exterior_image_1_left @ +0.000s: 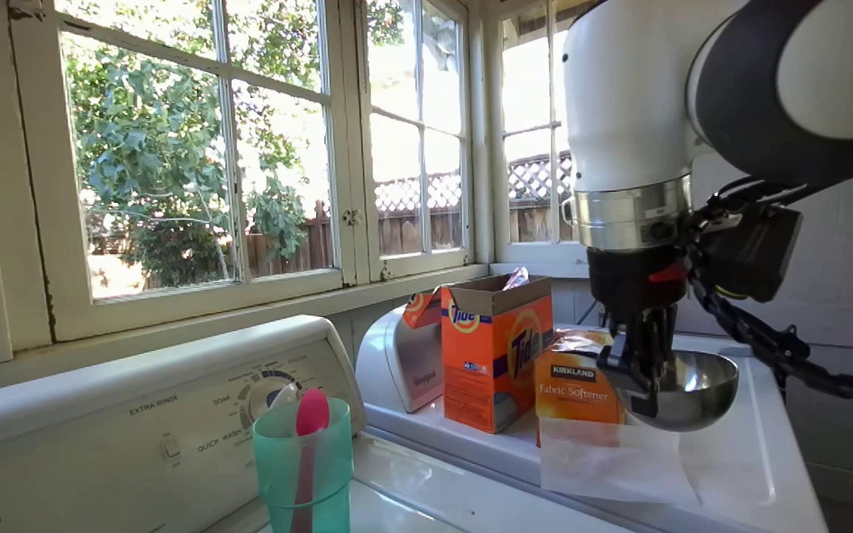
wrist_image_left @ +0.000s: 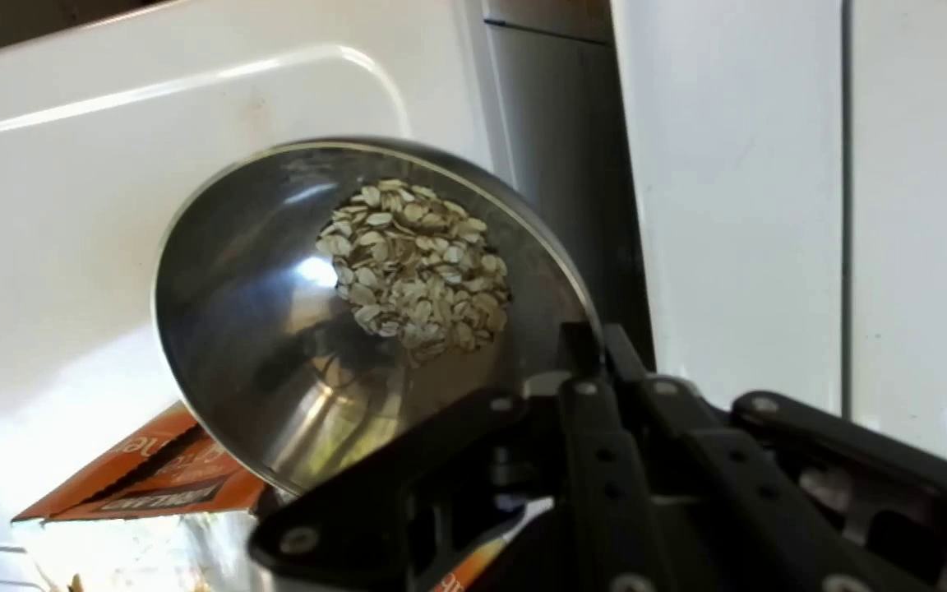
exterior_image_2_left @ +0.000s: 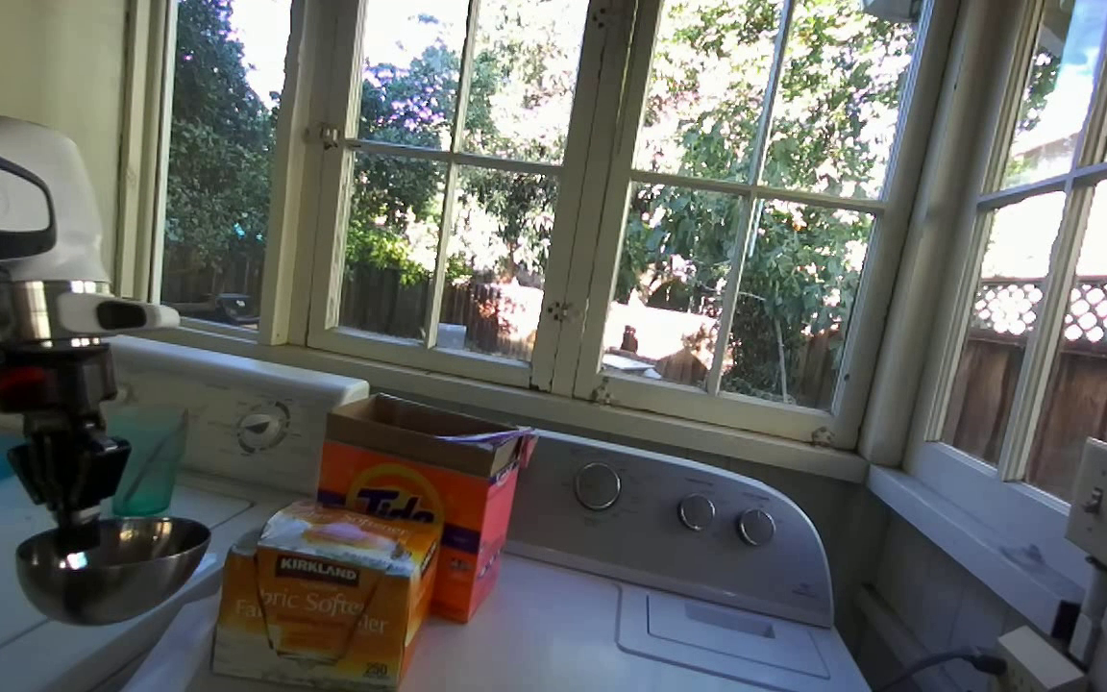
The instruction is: Move the silver bowl and blue cup to the washing machine on the right
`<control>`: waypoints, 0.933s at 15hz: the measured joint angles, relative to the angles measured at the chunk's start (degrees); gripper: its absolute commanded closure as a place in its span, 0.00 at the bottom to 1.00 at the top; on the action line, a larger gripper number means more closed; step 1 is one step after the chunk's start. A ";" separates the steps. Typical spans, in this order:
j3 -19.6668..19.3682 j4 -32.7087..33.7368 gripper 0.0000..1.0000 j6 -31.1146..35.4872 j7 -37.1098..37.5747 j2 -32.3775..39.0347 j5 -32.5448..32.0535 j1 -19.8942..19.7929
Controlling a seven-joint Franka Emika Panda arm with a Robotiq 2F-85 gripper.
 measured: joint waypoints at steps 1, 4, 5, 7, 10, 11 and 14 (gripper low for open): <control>-0.24 -1.76 0.99 1.06 -0.24 -1.27 -0.89 -0.48; -0.50 -6.13 0.96 1.77 0.13 -4.77 -2.13 -1.89; -0.52 -6.87 0.99 1.77 0.19 -5.45 -2.18 -2.15; -0.42 -7.15 0.99 1.77 0.25 -5.84 -2.17 -2.32; -0.68 -7.26 0.99 4.62 -1.05 -5.23 -2.06 -3.19; -1.07 -7.63 0.99 6.58 -1.79 -4.86 -2.17 -3.82; -2.96 -9.12 0.99 13.38 -5.39 -3.11 -2.22 -6.20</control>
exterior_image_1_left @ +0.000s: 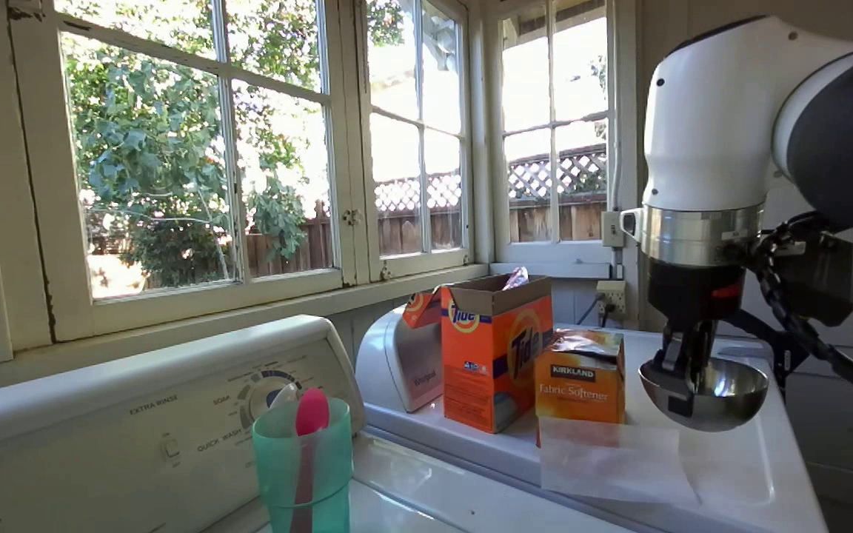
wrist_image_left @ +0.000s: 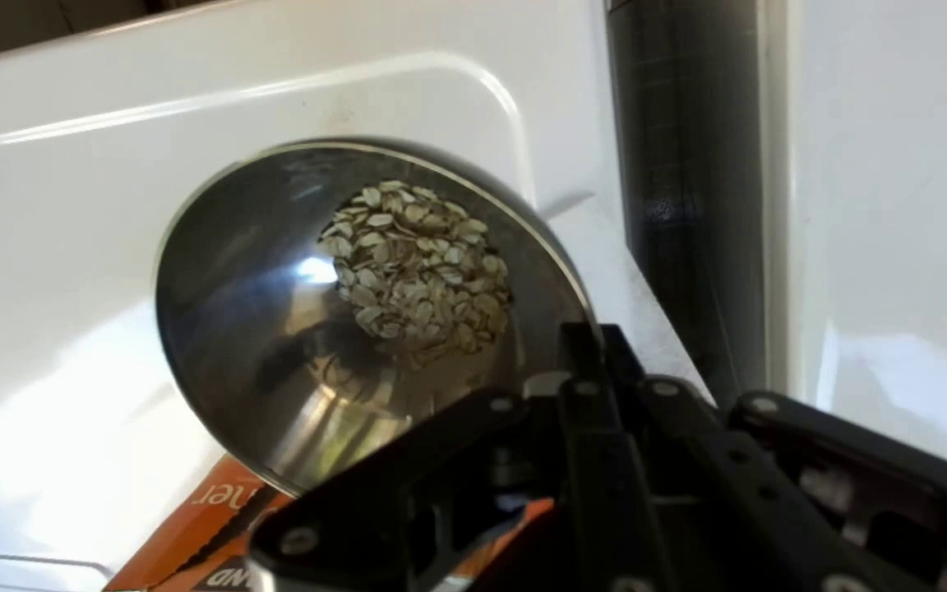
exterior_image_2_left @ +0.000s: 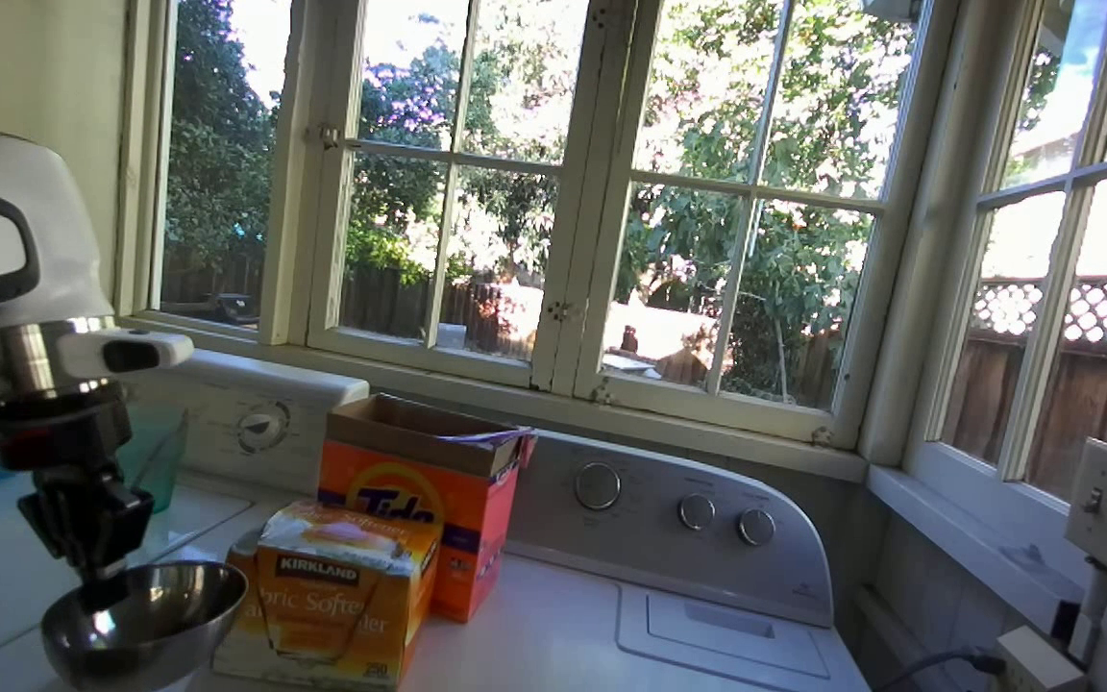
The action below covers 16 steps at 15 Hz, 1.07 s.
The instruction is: Move the silver bowl and blue cup to the washing machine on the right
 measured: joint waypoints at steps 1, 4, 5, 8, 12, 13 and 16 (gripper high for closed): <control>-0.82 -0.37 0.99 1.74 -1.21 0.60 0.00 -0.80; -3.27 -0.55 0.99 3.63 -2.33 1.86 -3.05 -3.36; -4.06 -0.56 0.99 3.66 -1.81 1.88 -5.03 -4.17; -6.05 -0.76 0.99 4.89 -0.36 2.15 -10.11 -6.21; -7.95 0.02 0.96 6.42 1.74 5.21 -11.01 -7.53; -8.29 0.39 0.96 6.23 2.12 5.92 -11.17 -7.57; -8.25 0.51 0.99 6.26 1.89 6.01 -11.14 -7.37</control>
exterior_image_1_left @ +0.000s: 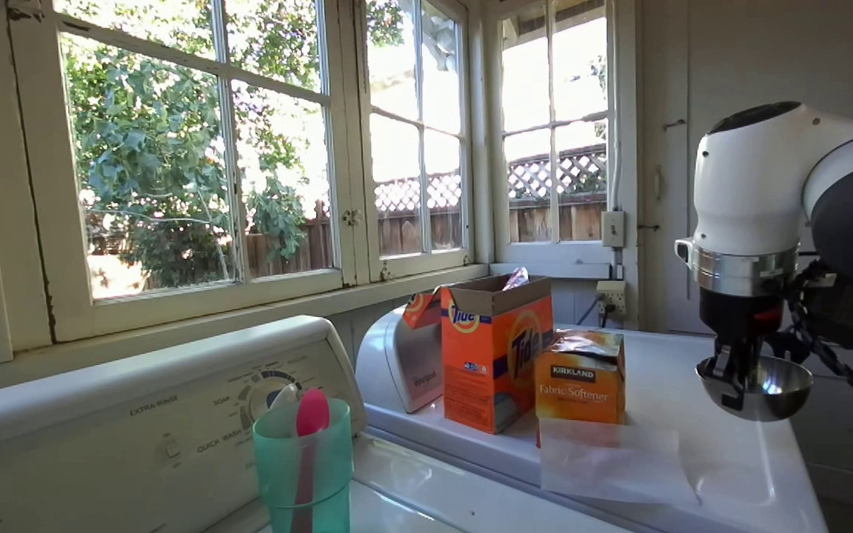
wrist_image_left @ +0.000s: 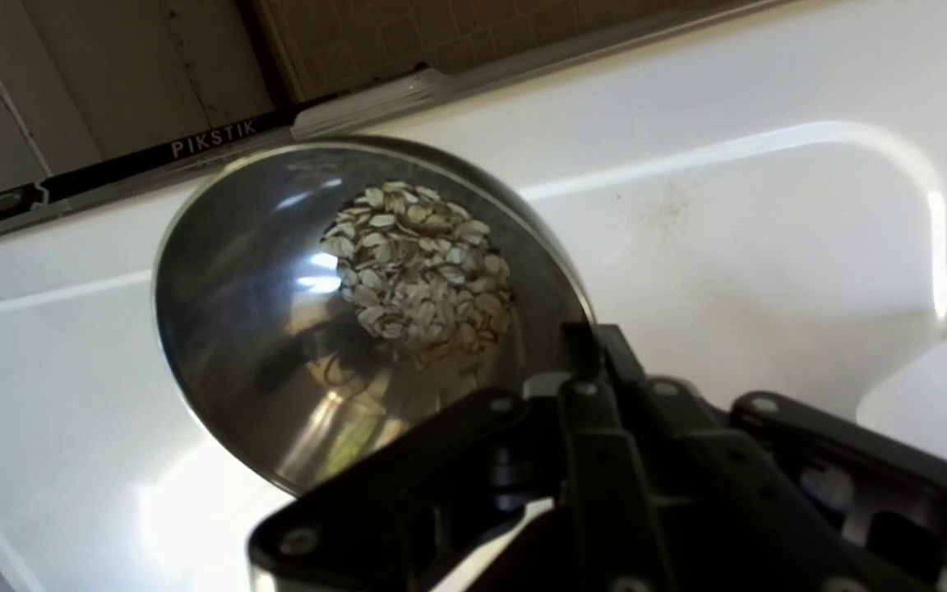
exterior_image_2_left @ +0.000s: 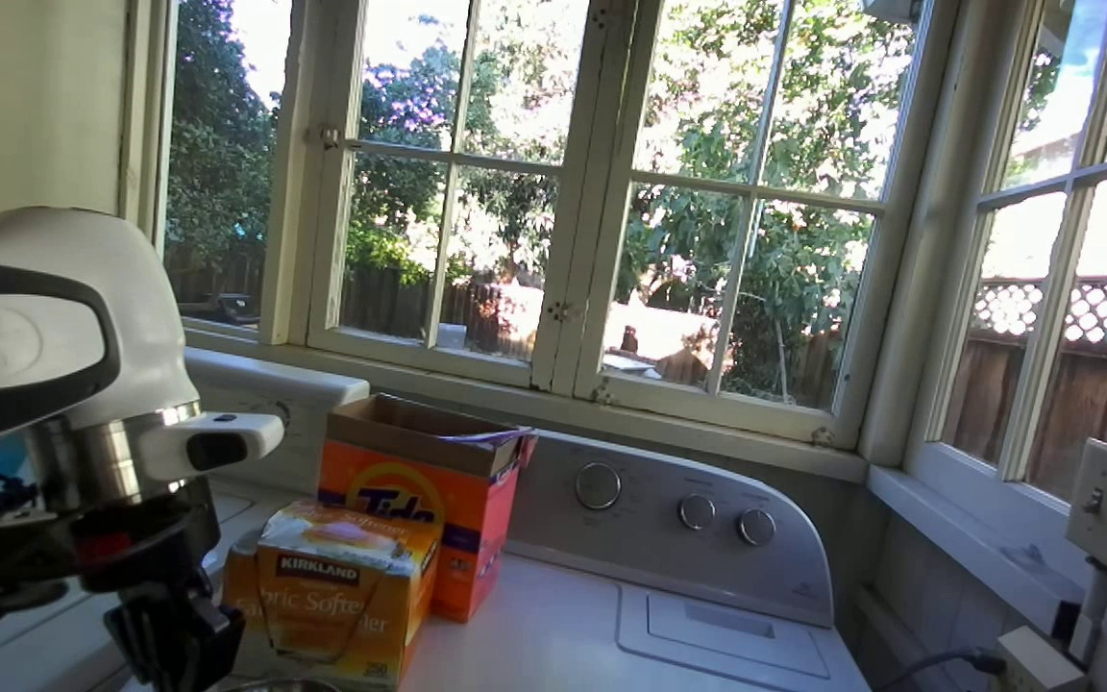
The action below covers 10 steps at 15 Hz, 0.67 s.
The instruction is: Move the silver bowl and blue cup to the washing machine on the right
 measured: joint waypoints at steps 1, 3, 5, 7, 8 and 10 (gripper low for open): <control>0.00 0.06 0.99 0.00 -0.19 0.13 0.55 0.04; -0.26 1.05 0.99 0.01 -2.27 1.60 4.54 -0.21; -1.06 3.37 0.99 0.06 -5.72 4.19 10.59 -0.94; -2.04 6.76 0.99 0.05 -7.93 7.35 15.45 -1.97; -2.42 8.66 0.99 0.05 -8.67 8.94 17.24 -2.42; -3.00 12.83 0.99 0.11 -9.55 11.81 19.09 -2.87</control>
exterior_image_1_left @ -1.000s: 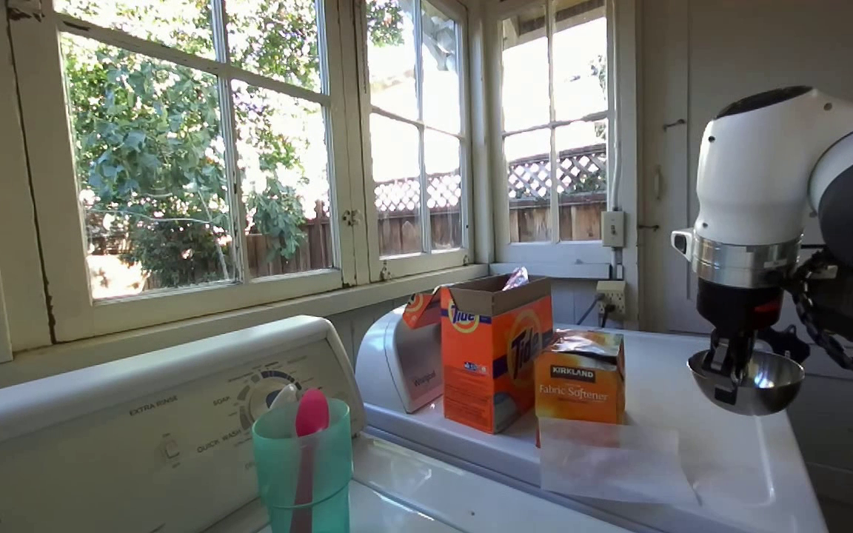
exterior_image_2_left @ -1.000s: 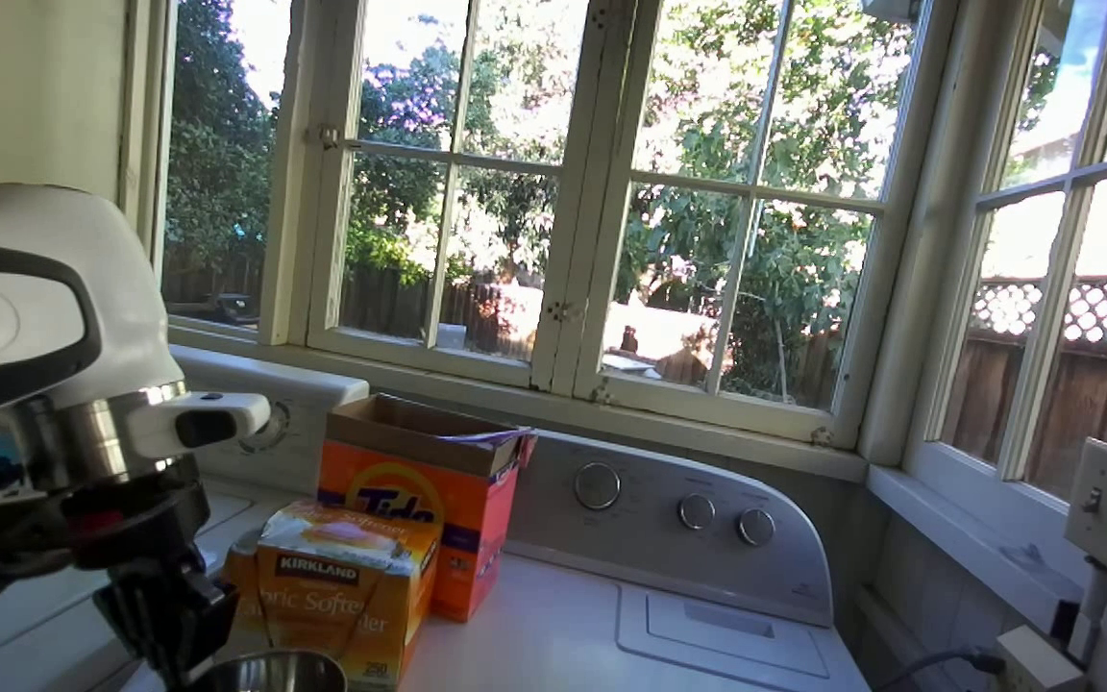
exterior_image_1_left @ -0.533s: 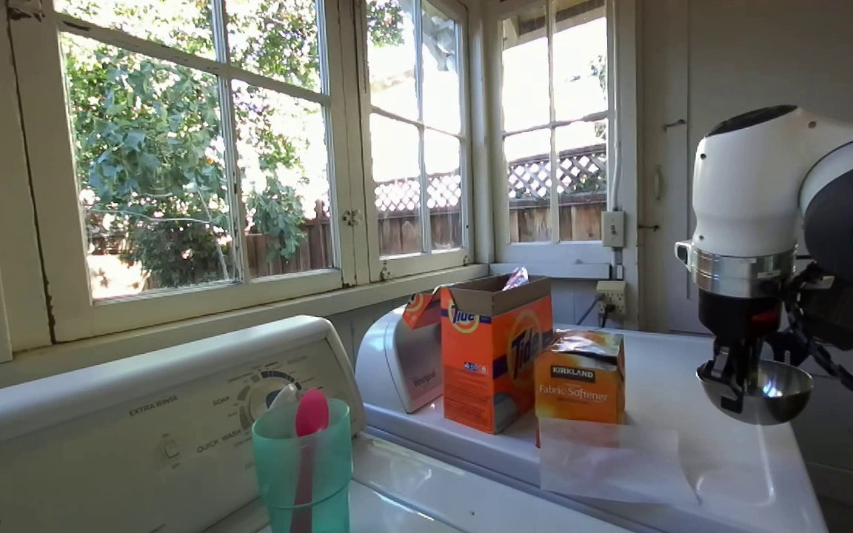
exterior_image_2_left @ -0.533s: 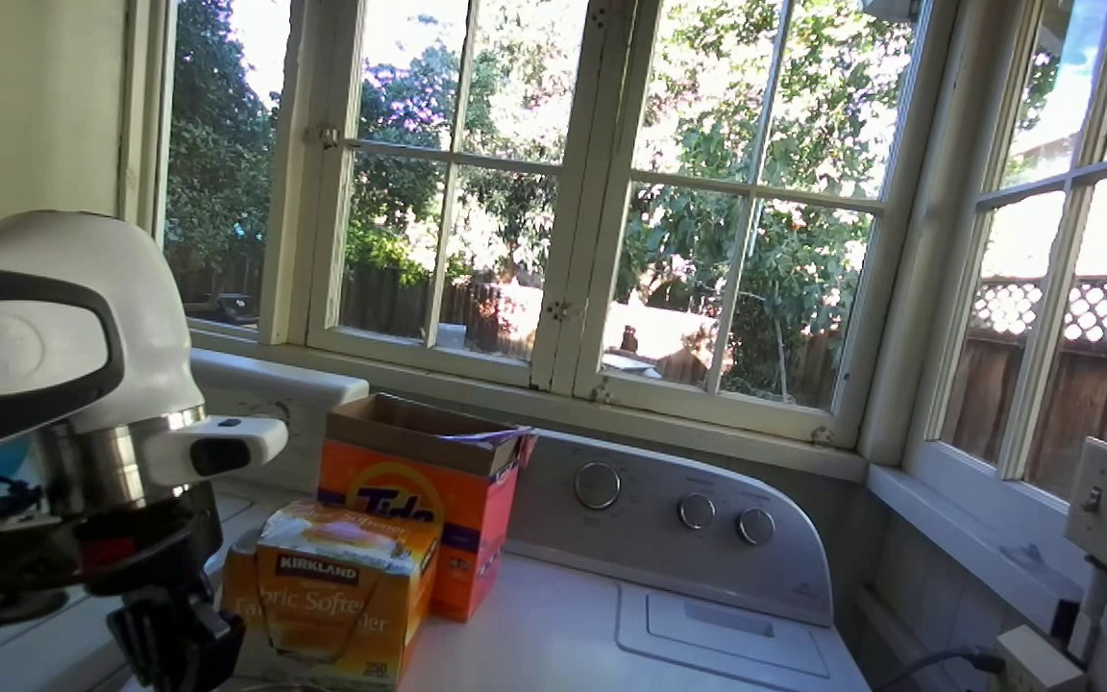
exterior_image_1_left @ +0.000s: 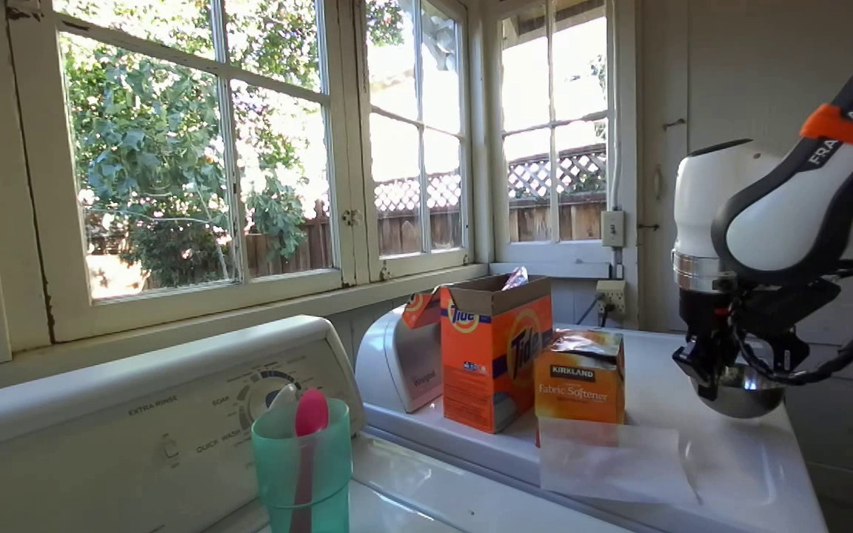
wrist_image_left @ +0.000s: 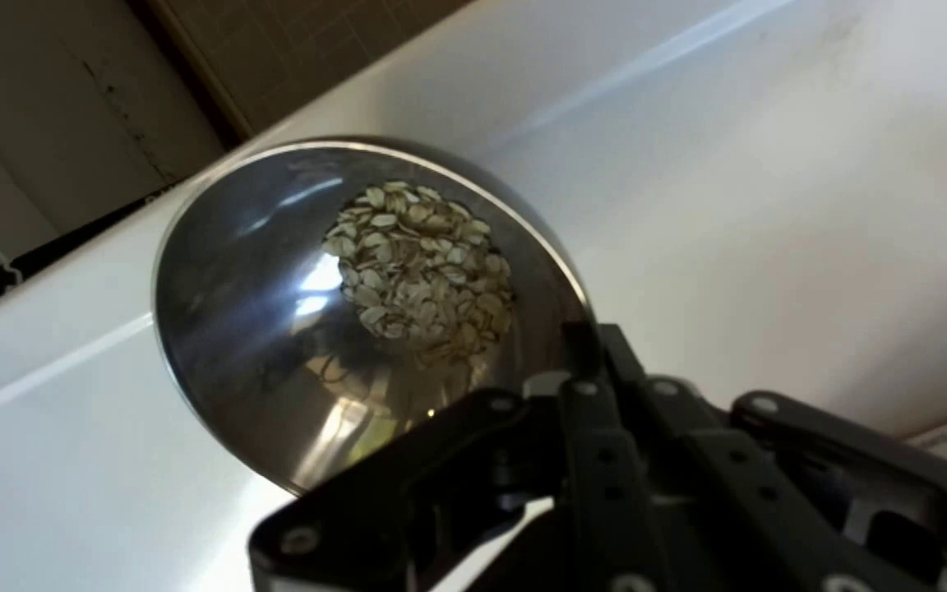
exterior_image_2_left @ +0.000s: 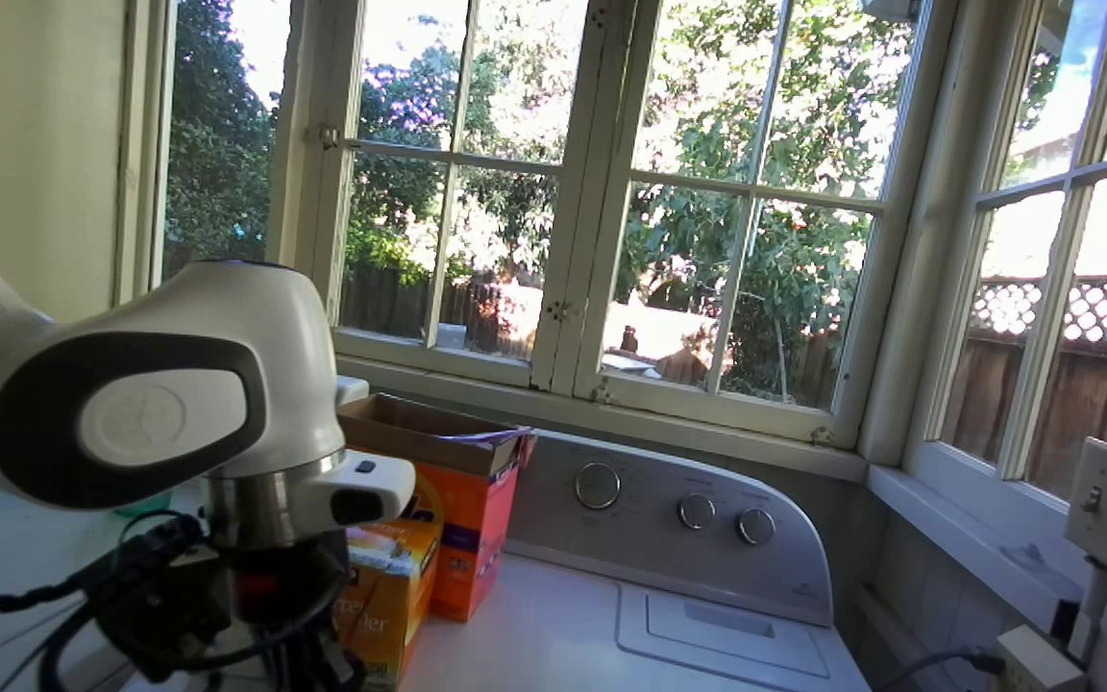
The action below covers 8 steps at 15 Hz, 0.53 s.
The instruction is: Move the silver bowl and blue cup to the washing machine on the right
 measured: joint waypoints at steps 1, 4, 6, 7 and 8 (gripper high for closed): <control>-0.27 2.19 0.99 0.02 -0.01 1.28 0.25 -0.01; -1.47 8.99 0.99 -0.02 0.11 5.14 0.17 0.43; -2.54 13.45 0.99 -0.20 0.35 8.15 0.01 0.77; -3.06 15.55 0.99 -0.37 0.36 9.77 -0.03 0.93; -3.48 17.69 0.99 -0.57 0.35 11.53 -0.04 1.03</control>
